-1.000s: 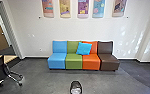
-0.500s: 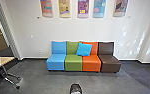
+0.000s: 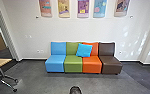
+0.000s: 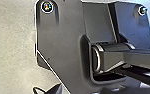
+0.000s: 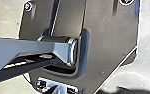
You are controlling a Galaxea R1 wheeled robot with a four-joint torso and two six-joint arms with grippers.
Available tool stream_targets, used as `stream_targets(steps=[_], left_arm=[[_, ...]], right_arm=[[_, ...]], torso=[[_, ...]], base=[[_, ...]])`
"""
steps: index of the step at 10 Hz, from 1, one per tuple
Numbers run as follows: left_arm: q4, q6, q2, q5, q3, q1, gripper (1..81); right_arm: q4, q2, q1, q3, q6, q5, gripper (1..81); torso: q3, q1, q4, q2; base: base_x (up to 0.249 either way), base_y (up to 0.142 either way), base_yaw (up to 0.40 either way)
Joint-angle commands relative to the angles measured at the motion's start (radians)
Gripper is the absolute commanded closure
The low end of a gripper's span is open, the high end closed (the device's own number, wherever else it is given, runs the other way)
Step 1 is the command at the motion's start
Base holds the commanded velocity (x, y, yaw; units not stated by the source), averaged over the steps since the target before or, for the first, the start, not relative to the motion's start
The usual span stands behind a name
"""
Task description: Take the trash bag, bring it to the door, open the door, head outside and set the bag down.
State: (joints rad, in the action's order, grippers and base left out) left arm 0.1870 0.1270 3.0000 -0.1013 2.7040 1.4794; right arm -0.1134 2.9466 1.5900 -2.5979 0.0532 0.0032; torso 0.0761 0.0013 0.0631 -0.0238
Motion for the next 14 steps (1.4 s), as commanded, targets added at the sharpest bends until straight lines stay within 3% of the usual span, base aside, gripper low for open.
stream_targets(steps=[1,14], left_arm=[[-0.008,-0.006,-0.007,-0.058,-0.001,-0.044,1.0],[-0.004,-0.007,-0.004,-0.058,-0.001,-0.044,1.0]], right_arm=[[-0.002,-0.004,-0.037,0.004,-0.001,-0.058,1.0],[-0.006,-0.004,-0.034,0.001,-0.003,-0.058,1.0]], torso=[[0.0,0.0,0.0,0.0],[0.0,0.0,0.0,0.0]], base=[[0.148,0.0,0.0],[0.141,0.0,0.0]])
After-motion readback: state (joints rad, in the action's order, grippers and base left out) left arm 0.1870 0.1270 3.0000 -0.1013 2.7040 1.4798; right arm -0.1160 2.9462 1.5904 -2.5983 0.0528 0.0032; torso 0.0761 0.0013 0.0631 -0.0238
